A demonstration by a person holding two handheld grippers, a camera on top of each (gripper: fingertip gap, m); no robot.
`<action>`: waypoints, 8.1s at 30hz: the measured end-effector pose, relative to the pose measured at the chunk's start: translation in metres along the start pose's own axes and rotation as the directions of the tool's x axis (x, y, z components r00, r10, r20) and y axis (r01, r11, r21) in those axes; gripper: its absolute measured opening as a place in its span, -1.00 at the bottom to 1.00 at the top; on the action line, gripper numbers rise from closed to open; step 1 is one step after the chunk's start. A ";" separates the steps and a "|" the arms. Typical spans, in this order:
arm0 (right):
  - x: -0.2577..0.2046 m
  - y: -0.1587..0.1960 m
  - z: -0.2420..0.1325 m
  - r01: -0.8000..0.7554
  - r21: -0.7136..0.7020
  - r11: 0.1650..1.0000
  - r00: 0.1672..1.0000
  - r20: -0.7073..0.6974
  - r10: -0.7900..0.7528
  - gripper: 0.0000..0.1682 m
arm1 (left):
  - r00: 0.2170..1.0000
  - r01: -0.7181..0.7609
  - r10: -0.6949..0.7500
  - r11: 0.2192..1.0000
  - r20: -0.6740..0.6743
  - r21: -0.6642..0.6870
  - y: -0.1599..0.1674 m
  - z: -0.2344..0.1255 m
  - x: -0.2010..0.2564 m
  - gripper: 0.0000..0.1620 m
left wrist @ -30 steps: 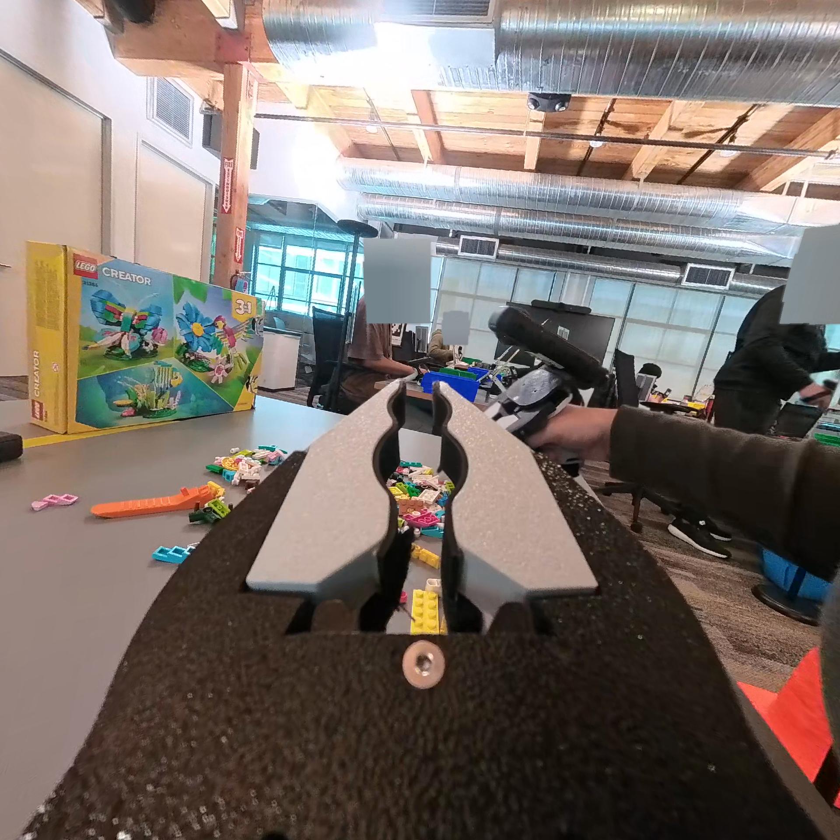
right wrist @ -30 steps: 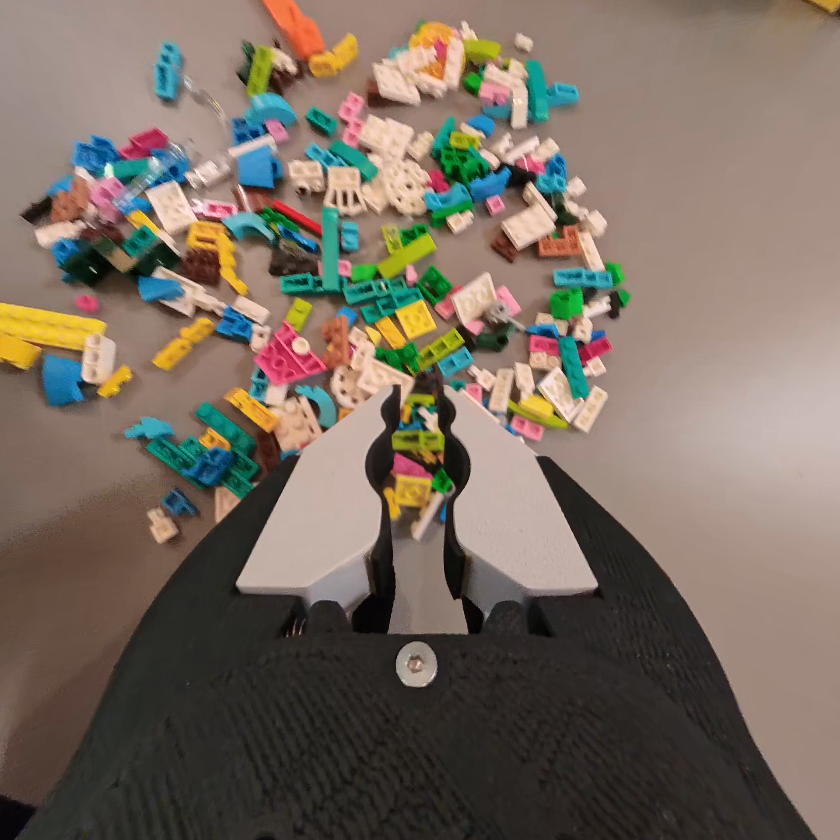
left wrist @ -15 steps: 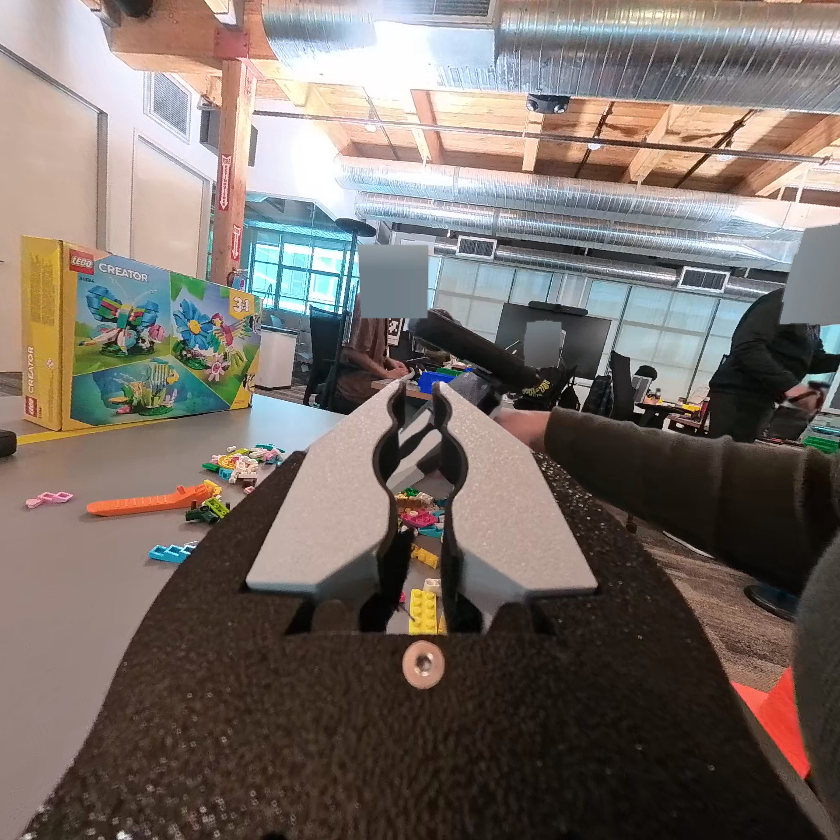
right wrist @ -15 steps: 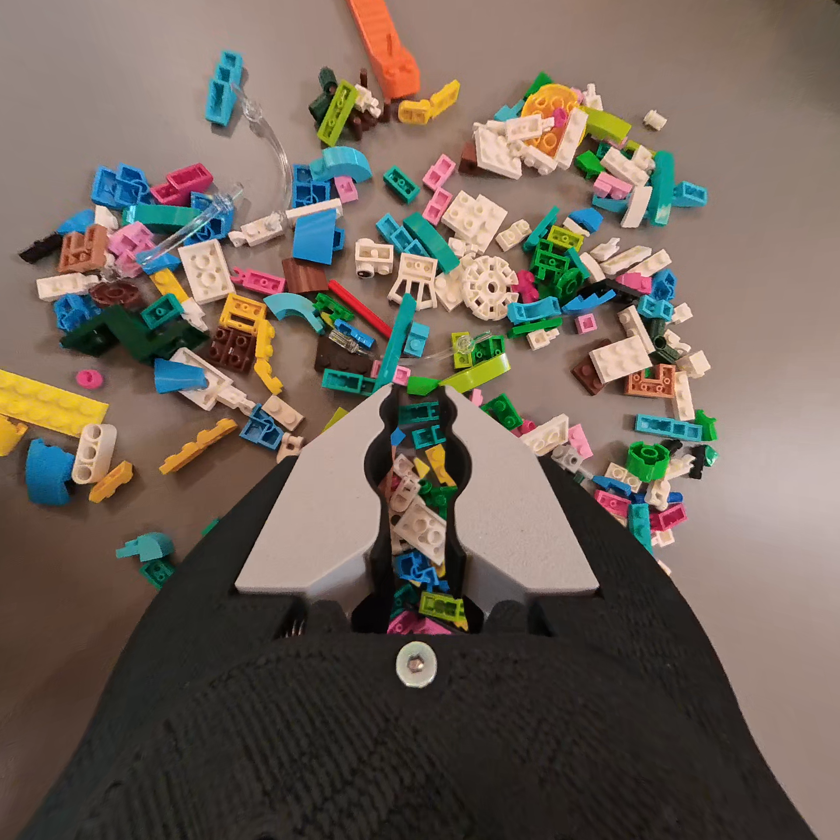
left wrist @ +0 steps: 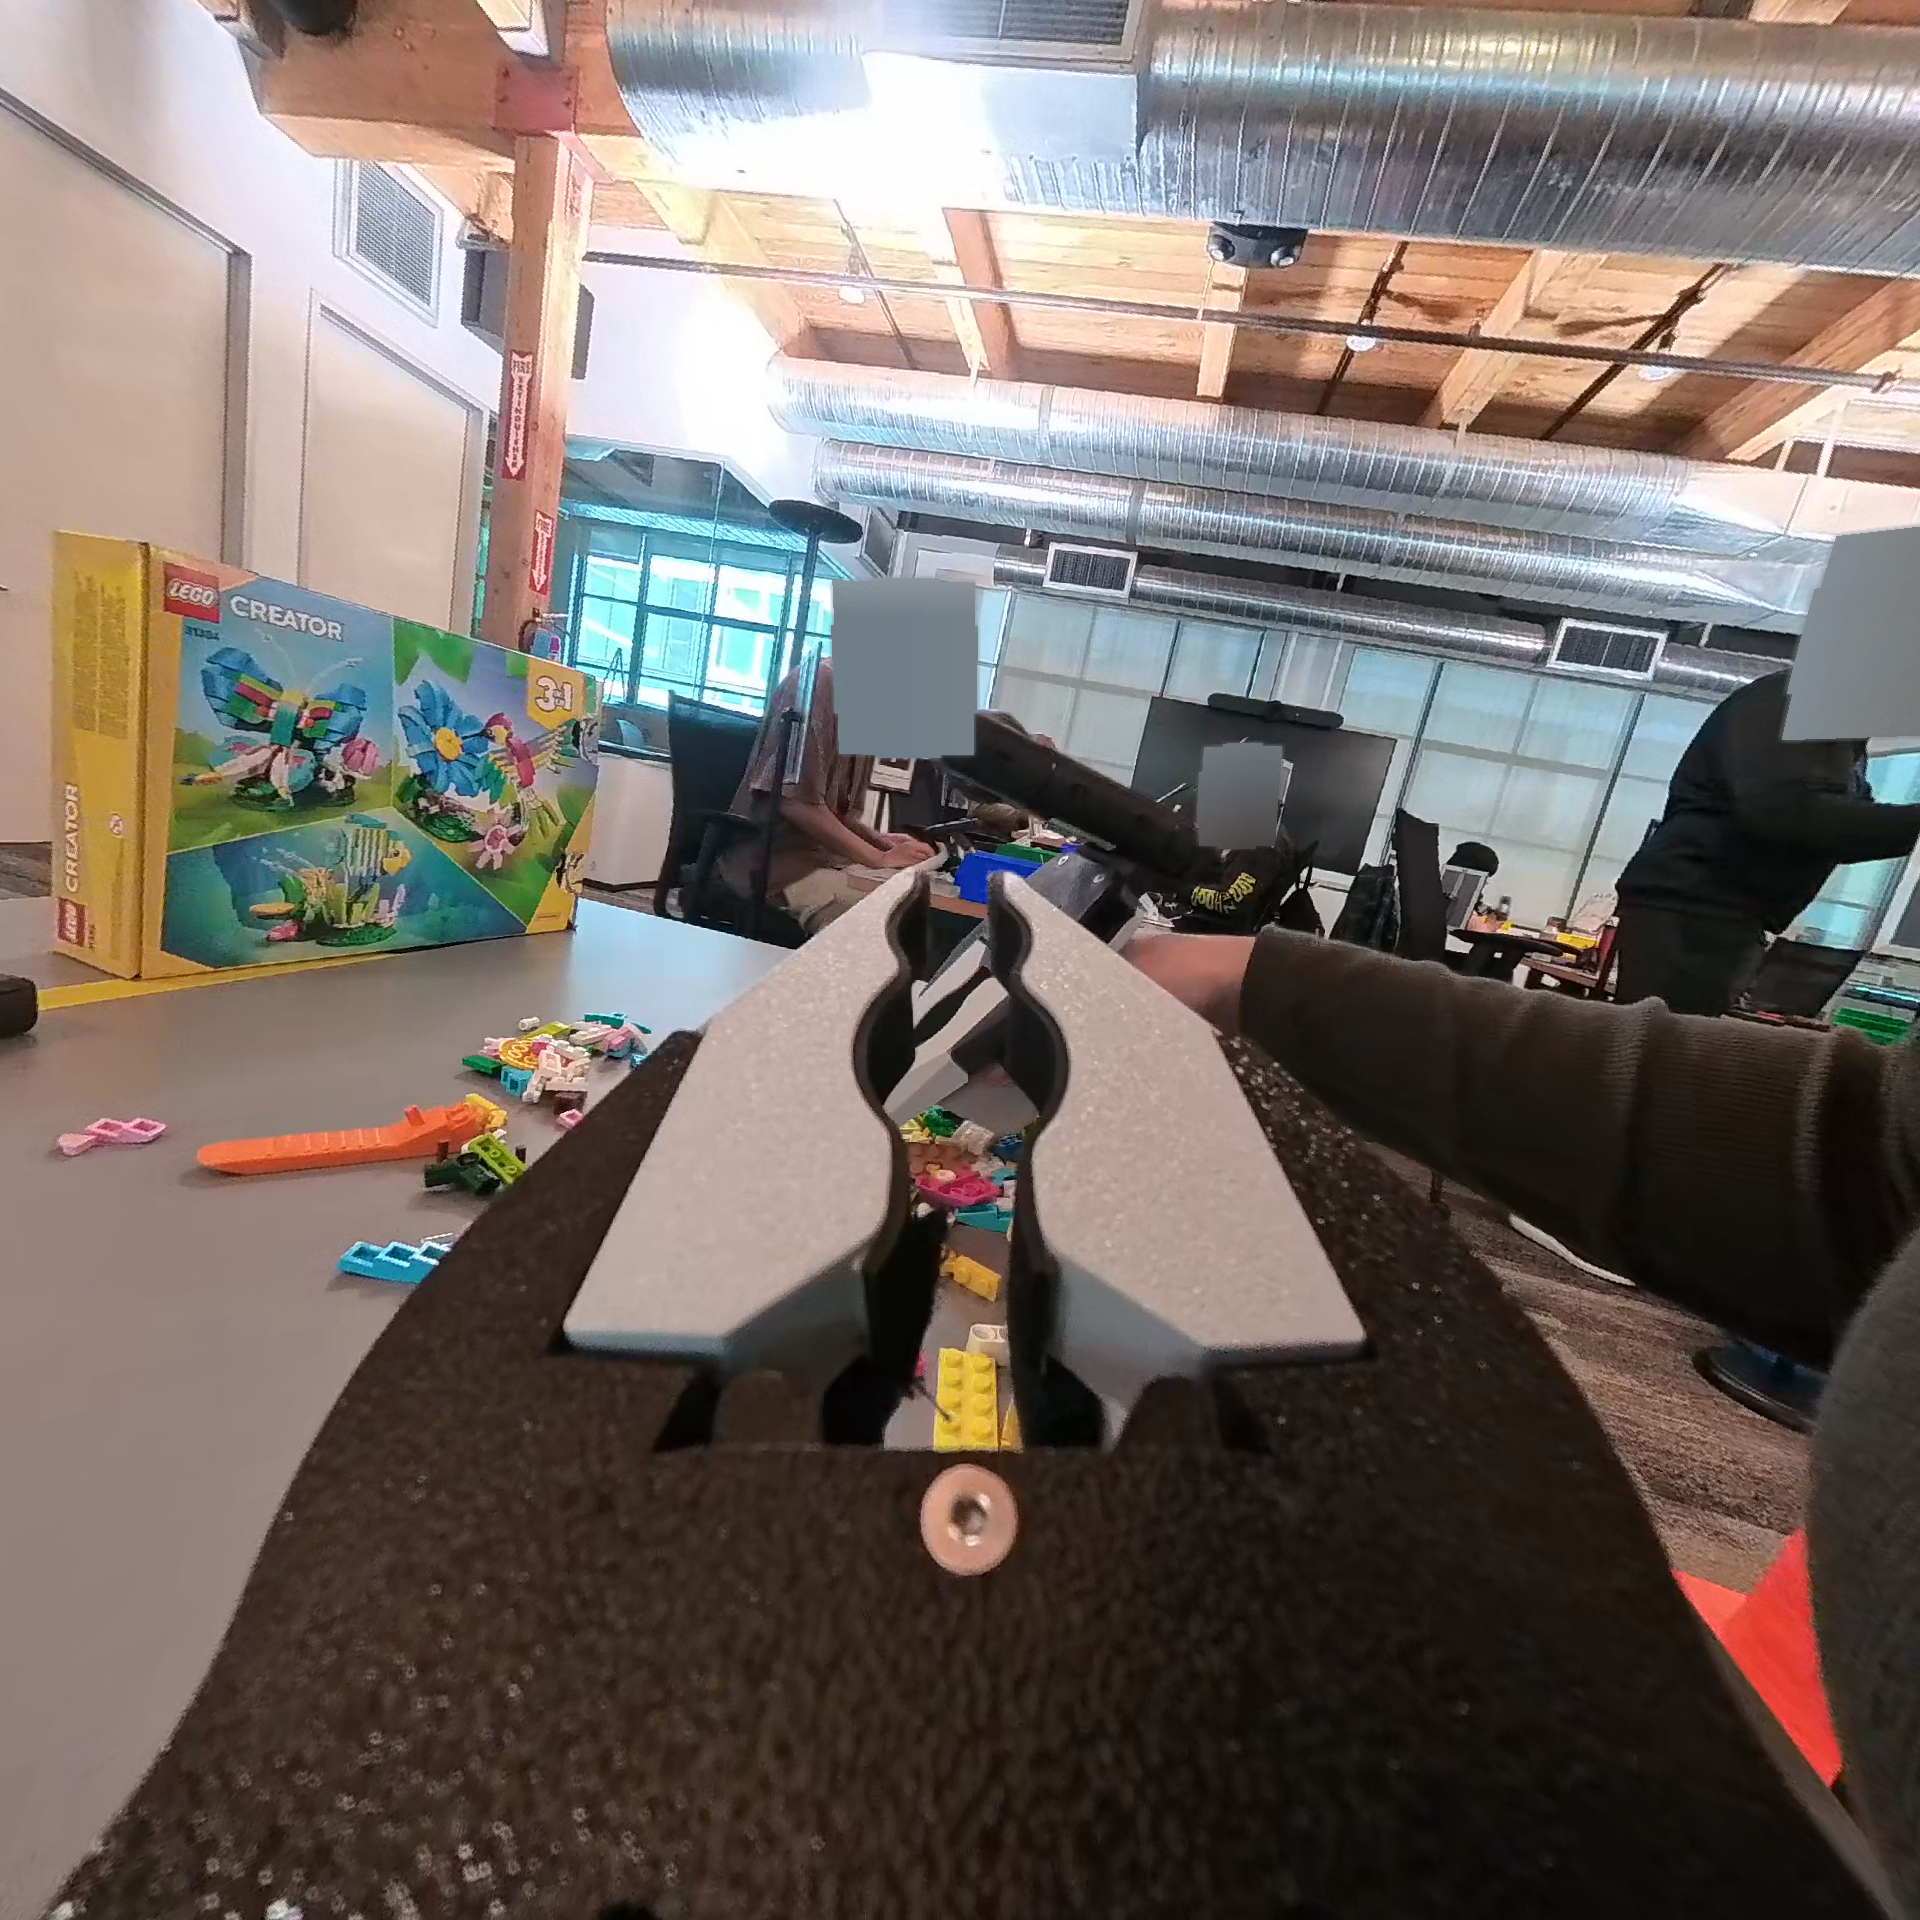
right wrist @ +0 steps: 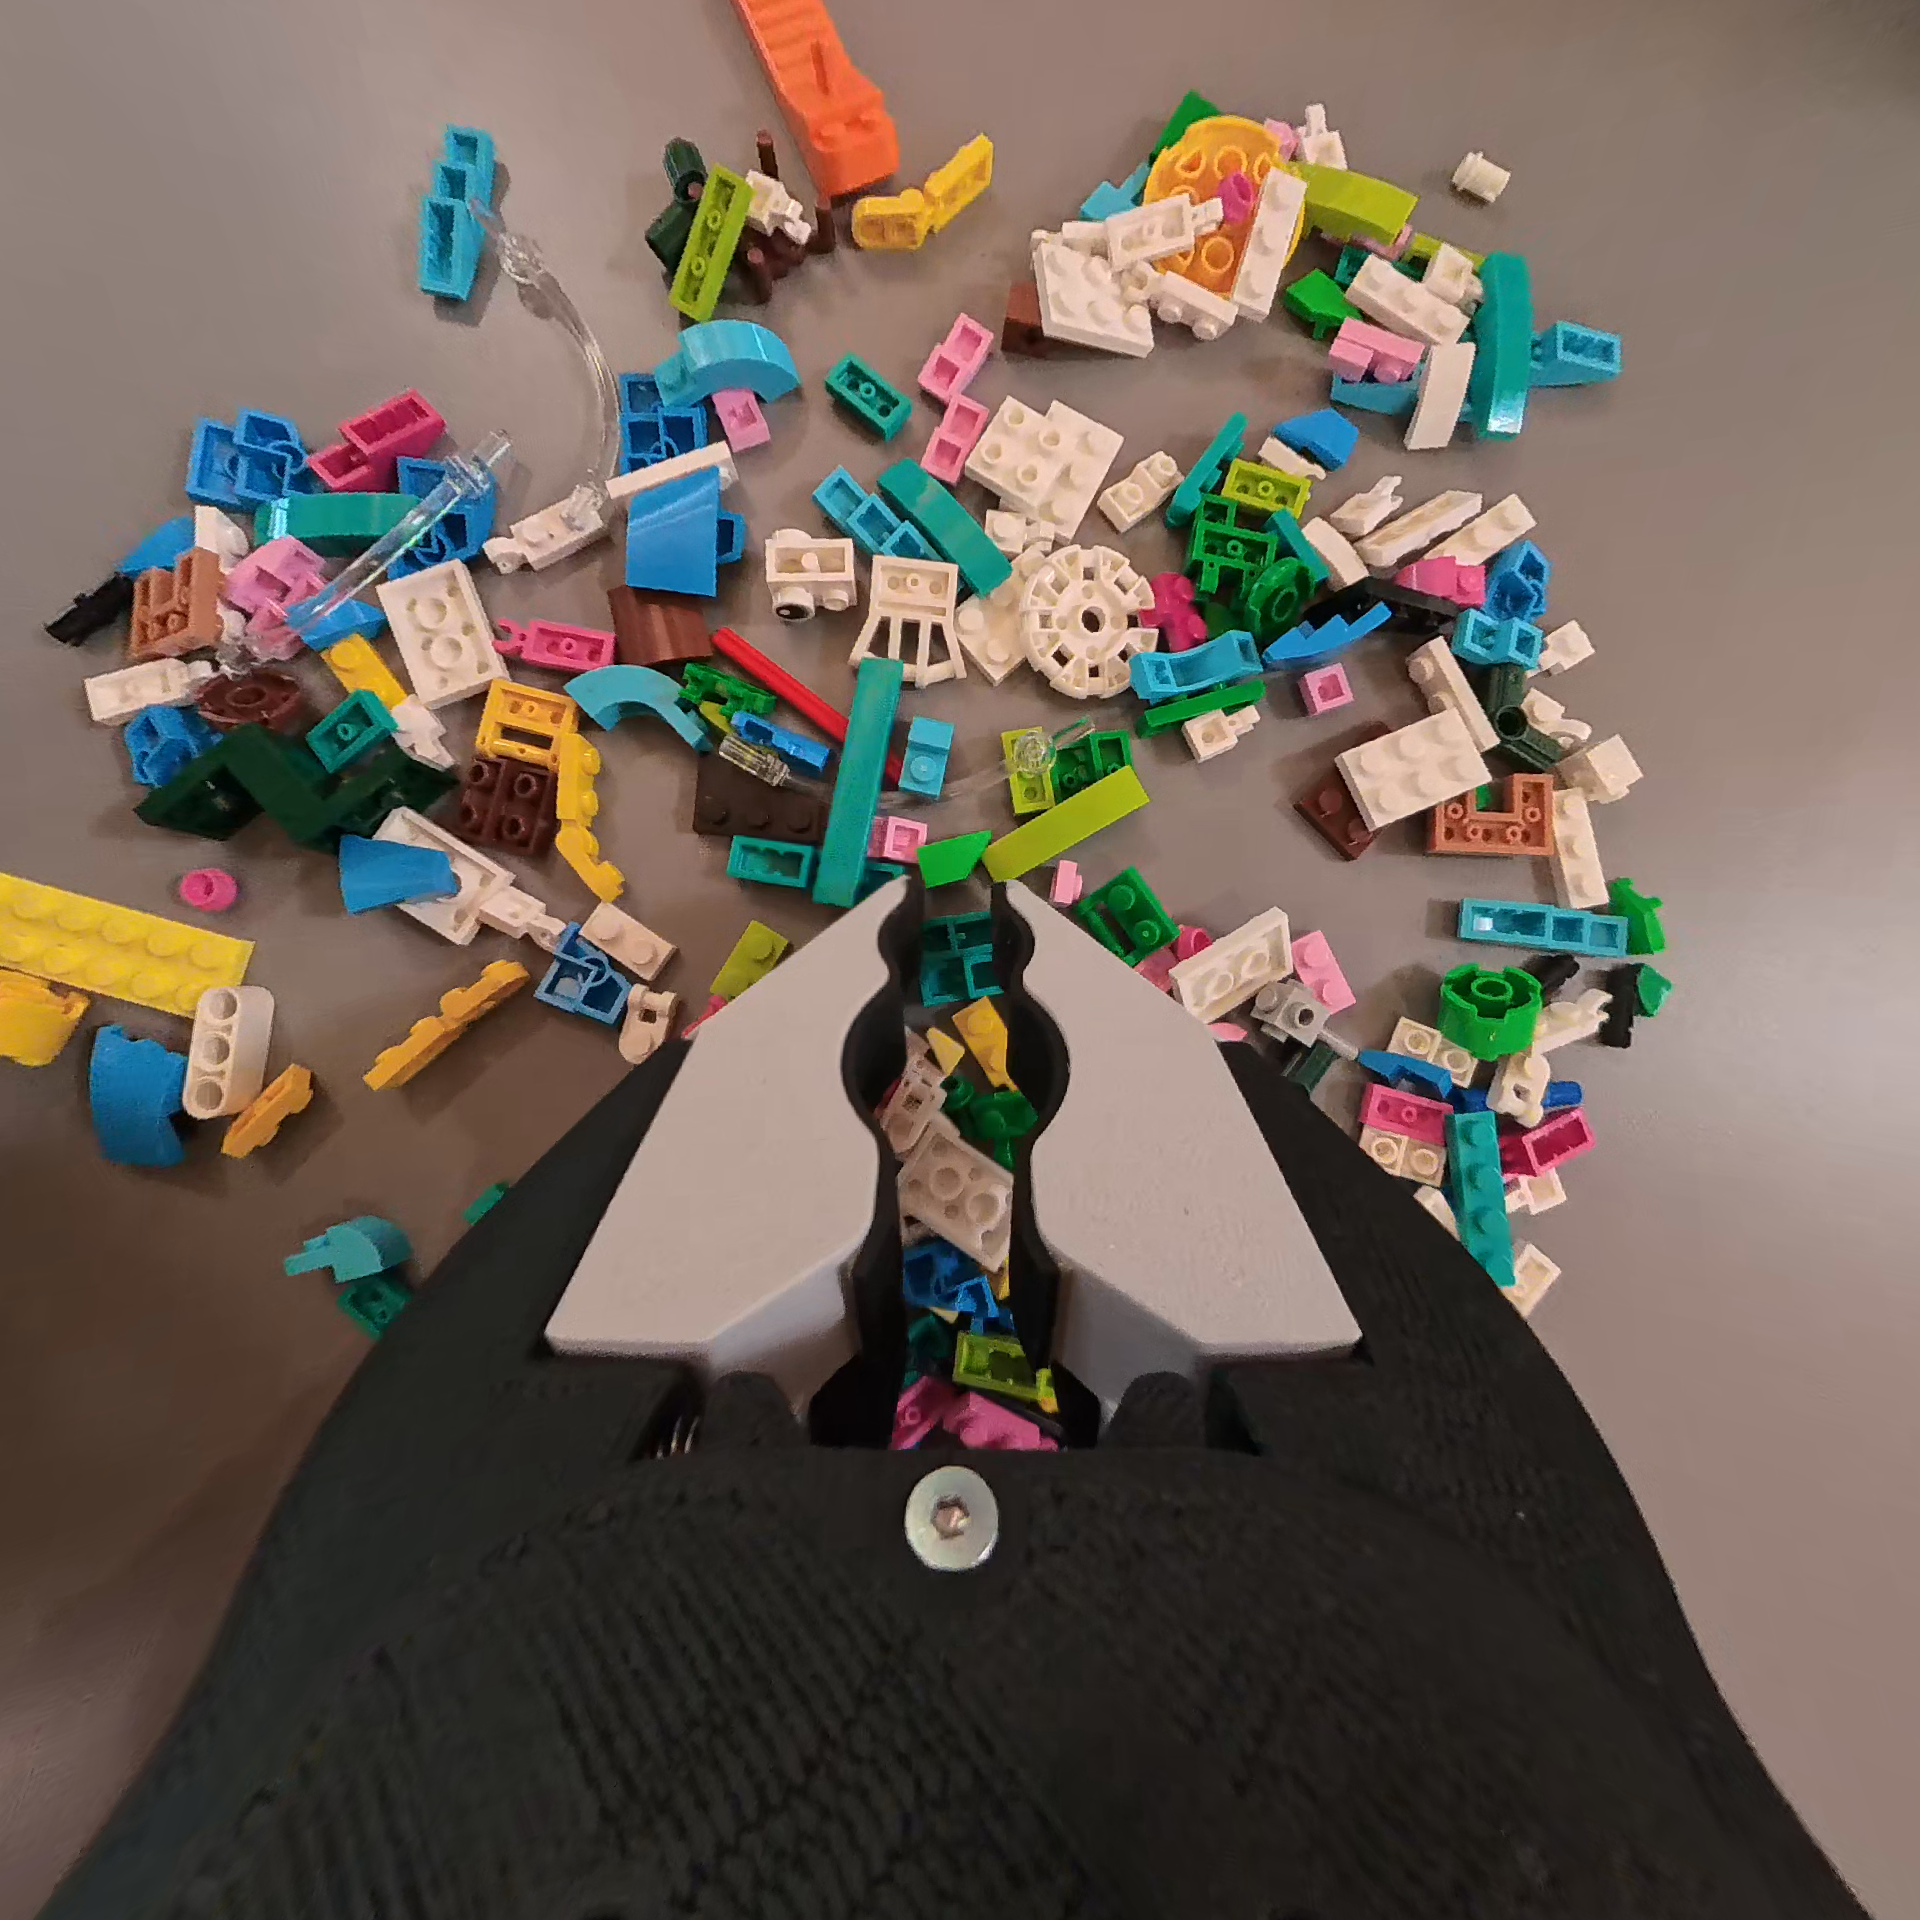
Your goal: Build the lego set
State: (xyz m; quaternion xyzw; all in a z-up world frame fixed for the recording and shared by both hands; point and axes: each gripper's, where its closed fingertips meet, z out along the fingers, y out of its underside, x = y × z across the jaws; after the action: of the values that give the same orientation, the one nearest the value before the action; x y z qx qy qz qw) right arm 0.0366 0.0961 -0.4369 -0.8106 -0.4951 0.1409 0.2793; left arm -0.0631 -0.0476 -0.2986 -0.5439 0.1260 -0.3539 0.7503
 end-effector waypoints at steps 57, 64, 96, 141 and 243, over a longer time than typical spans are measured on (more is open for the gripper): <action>-0.217 -0.196 0.127 0.450 0.289 0.845 0.773 0.347 -0.531 -0.76 | 0.998 -0.063 0.062 0.997 0.026 0.039 -0.009 -0.001 -0.003 -0.95; -0.149 -0.201 0.066 0.251 0.404 0.880 0.919 0.186 -0.347 -0.76 | 0.999 -0.044 0.043 0.999 0.020 0.024 -0.005 0.000 -0.004 -0.94; -0.052 -0.099 0.047 0.053 0.053 0.997 0.992 0.108 -0.059 -0.80 | 1.000 -0.004 0.004 1.000 -0.021 0.003 -0.001 0.001 0.002 -0.97; 0.023 0.083 -0.062 -0.430 0.122 0.894 0.892 -0.093 0.442 -0.89 | 1.000 0.022 -0.022 1.000 -0.021 -0.001 0.002 0.005 -0.007 -1.00; 0.060 0.033 -0.062 -0.169 0.305 0.937 0.894 -0.352 0.276 -0.86 | 0.997 0.003 0.000 1.000 -0.076 0.029 -0.002 0.005 0.006 -1.00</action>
State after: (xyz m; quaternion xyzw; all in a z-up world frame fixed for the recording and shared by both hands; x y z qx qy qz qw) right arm 0.1199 0.1174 -0.4040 -0.8288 -0.3092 0.0736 0.4604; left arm -0.0563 -0.0480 -0.2938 -0.5194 0.1487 -0.3766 0.7525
